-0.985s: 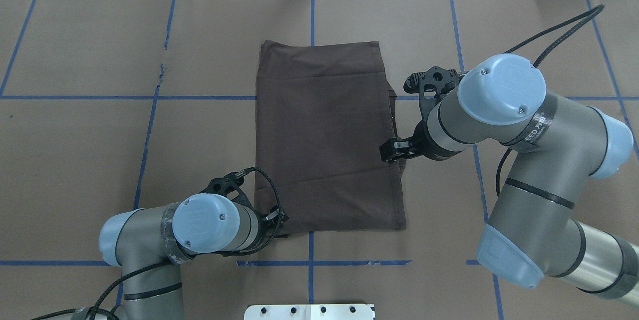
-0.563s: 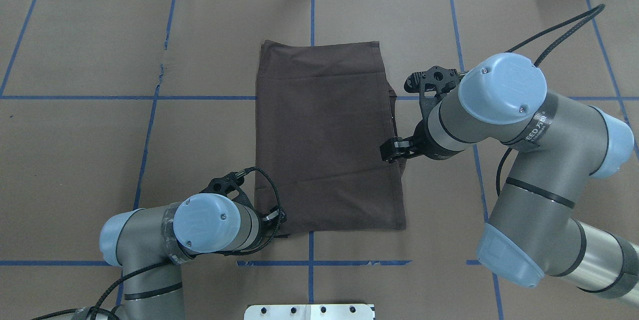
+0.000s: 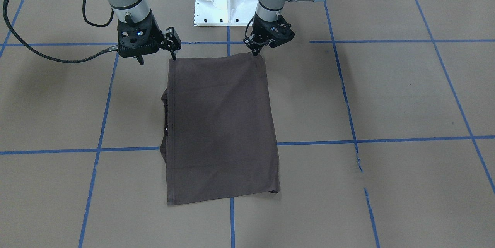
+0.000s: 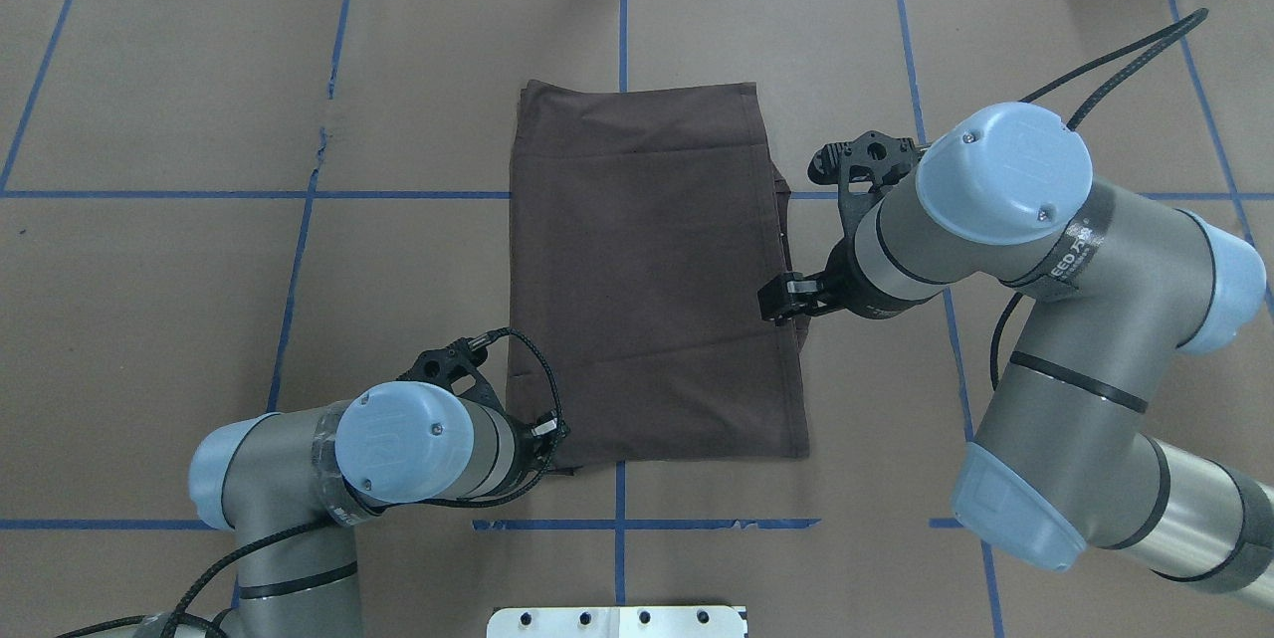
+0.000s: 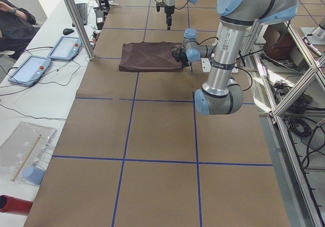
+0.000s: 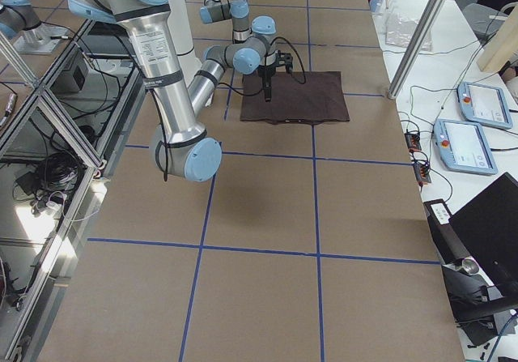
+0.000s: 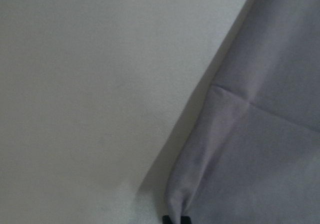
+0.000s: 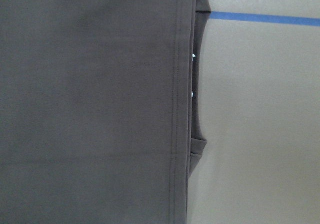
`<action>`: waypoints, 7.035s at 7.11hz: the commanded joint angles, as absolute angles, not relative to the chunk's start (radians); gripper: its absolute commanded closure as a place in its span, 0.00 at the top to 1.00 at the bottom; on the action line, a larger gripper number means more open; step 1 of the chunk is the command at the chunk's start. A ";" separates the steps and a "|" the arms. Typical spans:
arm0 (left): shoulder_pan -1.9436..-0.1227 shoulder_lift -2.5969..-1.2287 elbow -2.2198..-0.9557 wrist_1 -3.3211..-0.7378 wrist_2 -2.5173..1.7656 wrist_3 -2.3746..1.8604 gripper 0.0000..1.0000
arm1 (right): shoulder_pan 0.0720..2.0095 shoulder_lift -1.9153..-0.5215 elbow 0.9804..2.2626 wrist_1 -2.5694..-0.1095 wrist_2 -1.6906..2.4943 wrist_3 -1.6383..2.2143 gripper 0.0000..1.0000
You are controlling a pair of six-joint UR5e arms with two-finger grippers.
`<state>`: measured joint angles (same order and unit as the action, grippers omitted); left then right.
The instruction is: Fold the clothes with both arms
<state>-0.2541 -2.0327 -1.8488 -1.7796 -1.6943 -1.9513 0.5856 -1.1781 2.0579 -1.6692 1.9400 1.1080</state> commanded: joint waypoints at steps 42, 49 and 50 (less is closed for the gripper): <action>-0.304 -2.037 -1.871 -1.779 -1.701 -1.904 0.00 | 0.305 -1.174 1.853 -1.551 1.698 1.848 0.00; -0.304 -2.040 -1.873 -1.781 -1.701 -1.904 0.00 | 0.324 -1.129 1.855 -1.546 1.700 1.856 0.00; -0.304 -2.033 -1.882 -1.779 -1.701 -1.902 0.00 | 0.337 -1.129 1.861 -1.528 1.707 1.856 0.00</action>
<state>-0.3033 -2.0382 -1.8749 -1.7807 -1.7012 -1.9034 0.3242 -1.1308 1.8549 -1.5426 1.7008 1.8539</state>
